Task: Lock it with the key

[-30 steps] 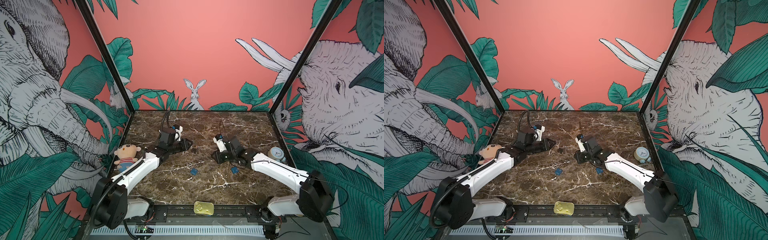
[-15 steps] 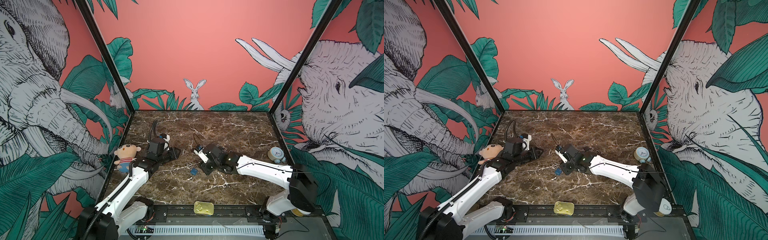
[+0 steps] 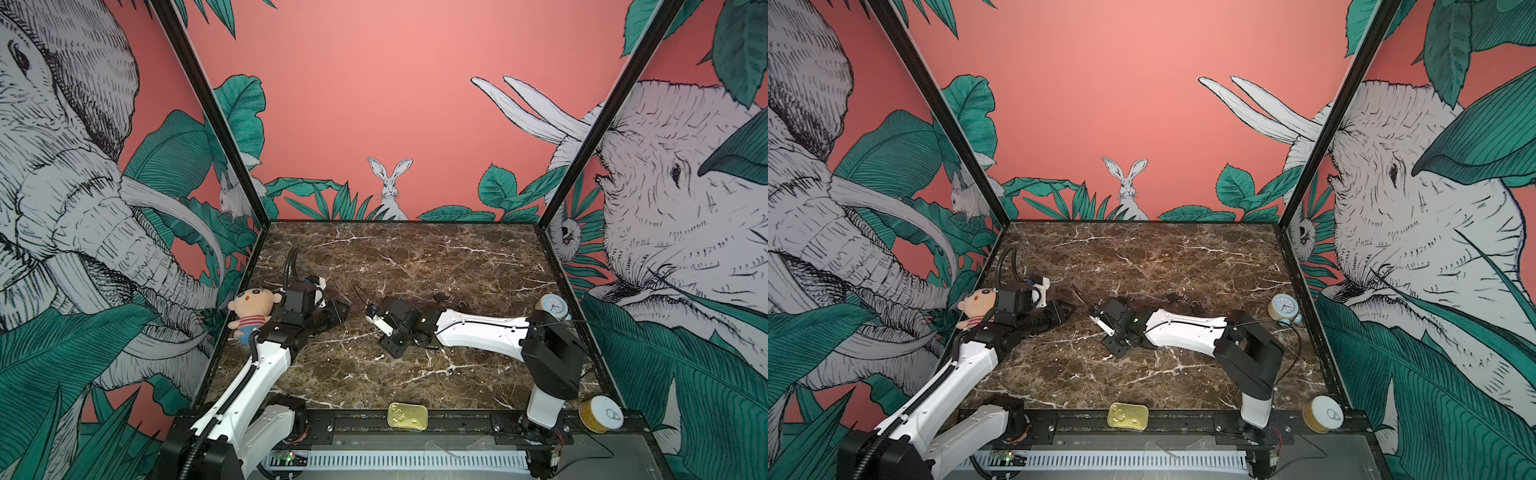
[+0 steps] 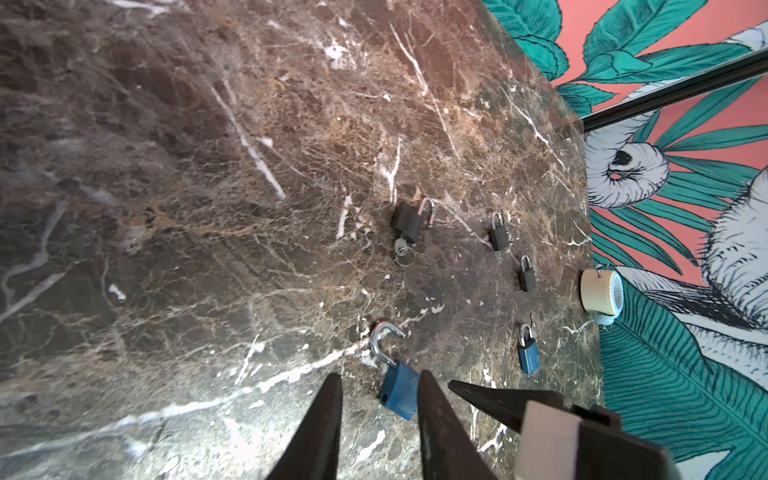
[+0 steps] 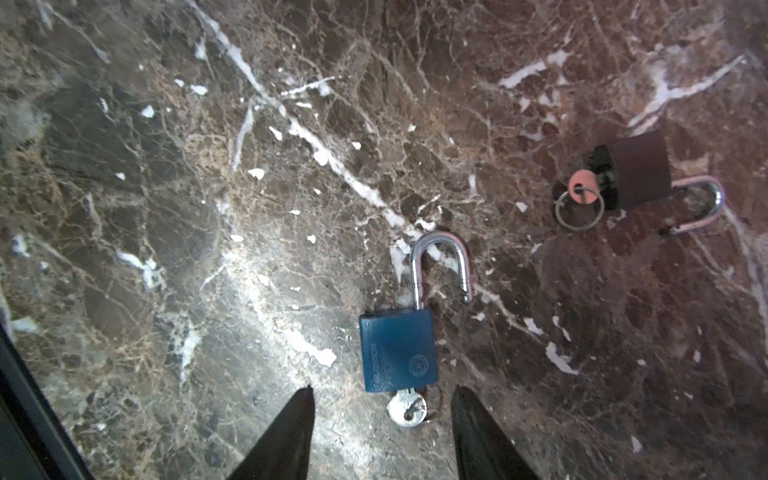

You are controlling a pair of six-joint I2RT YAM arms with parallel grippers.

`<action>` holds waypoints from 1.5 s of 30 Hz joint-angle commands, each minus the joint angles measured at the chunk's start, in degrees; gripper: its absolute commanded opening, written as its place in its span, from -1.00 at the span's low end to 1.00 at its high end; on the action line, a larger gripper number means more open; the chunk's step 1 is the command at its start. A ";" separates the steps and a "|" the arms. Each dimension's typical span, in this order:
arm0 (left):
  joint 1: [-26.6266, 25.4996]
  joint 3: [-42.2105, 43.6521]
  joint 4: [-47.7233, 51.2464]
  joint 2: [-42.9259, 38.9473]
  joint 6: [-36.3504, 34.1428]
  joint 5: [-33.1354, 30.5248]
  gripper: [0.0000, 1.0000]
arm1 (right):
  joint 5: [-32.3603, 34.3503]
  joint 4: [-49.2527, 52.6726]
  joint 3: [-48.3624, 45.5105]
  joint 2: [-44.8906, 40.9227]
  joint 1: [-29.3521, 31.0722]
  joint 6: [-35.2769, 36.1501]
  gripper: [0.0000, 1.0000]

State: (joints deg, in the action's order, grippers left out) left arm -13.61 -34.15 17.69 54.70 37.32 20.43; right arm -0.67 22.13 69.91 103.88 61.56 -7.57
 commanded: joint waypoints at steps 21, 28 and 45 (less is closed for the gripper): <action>4.42 1.35 -2.75 3.29 -2.41 4.28 -0.33 | 2.00 5.30 7.14 9.11 0.42 3.76 -0.10; 4.92 1.23 -3.11 3.79 -2.43 4.97 -0.34 | 1.50 6.14 7.71 10.11 0.32 3.70 -0.15; 5.26 1.28 -2.58 2.87 -2.35 5.24 -0.34 | -0.15 8.50 9.76 12.93 0.33 3.53 -0.15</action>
State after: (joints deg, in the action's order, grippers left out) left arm -8.80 -33.54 15.70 58.70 35.73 25.08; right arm -0.01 29.28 78.83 115.15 61.67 -4.25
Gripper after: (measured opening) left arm 0.330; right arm 0.424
